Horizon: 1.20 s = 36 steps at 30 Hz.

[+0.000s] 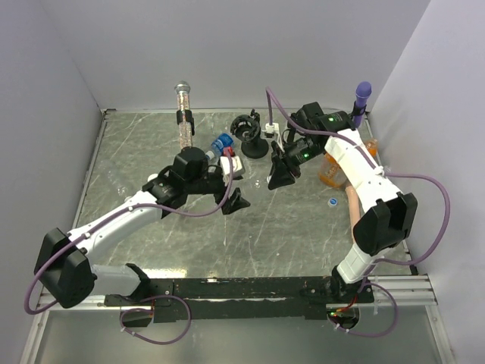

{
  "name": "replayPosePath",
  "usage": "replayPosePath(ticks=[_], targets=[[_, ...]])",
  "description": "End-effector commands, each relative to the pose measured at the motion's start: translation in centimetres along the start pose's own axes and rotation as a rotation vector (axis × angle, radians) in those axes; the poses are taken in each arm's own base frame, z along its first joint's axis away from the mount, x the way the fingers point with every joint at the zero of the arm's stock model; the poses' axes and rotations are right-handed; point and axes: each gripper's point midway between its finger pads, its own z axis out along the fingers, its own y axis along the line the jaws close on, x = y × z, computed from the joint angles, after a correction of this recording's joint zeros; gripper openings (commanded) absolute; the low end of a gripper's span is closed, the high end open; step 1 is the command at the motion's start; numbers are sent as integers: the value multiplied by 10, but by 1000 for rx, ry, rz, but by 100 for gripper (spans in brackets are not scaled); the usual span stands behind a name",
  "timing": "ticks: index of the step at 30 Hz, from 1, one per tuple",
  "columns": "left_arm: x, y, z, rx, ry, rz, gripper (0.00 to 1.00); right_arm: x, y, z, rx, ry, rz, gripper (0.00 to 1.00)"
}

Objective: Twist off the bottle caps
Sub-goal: Pass from the right arm to the left

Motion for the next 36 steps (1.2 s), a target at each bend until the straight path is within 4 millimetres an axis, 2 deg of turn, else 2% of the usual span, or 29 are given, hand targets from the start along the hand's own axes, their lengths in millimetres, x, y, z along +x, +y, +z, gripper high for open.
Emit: replayPosePath(ticks=[1, 4, 7, 8, 11, 14, 15, 17, 19, 20, 22, 23, 24, 26, 27, 29, 31, 36], targets=[[1, -2, -3, -28, 3, 99, 97, -8, 51, -3, -187, -74, 207, 0], [11, -3, -6, -35, 29, 113, 97, -15, 52, -2, -205, -99, 212, 0], [11, -3, -8, -47, 15, 131, 99, -12, 54, 3, -222, -87, 213, 0], [11, -4, -9, -42, 20, 134, 97, -11, 53, 5, -220, -83, 212, 0], [19, -9, -6, -3, 62, 107, 80, -12, 52, 4, -216, -82, 219, 0], [22, -15, -5, 28, 73, 67, 49, -14, 52, 4, -213, -88, 221, 0], [23, -17, -6, 31, 69, 59, 41, -14, 52, 4, -207, -90, 219, 0], [25, -19, -7, 28, 61, 40, 32, -12, 51, 4, -194, -83, 221, 1], [25, -21, -9, 21, 49, 24, 25, -10, 52, 4, -187, -80, 225, 9], [25, -21, -10, 15, 44, 12, 23, -11, 52, 3, -177, -82, 220, 18], [24, -23, -12, 3, 32, -22, 22, -11, 50, 1, -147, -82, 223, 38], [23, -23, -13, -2, 22, -35, 21, -13, 48, -2, -126, -89, 215, 56], [24, -25, -14, -6, 18, -54, 21, -16, 47, -6, -111, -100, 213, 67], [25, -27, -16, -18, 7, -89, 20, -28, 40, -20, -78, -158, 234, 83], [24, -27, -16, -27, 1, -103, 20, -35, 36, -30, -69, -207, 248, 99], [26, -28, -18, -54, -1, -126, 19, -41, 26, -51, -46, -295, 291, 99], [26, -27, -18, -89, -1, -143, 18, -41, 26, -58, -44, -365, 308, 99], [24, -38, -11, -129, 5, -118, 18, -32, 31, -38, -7, -486, 322, 99]])
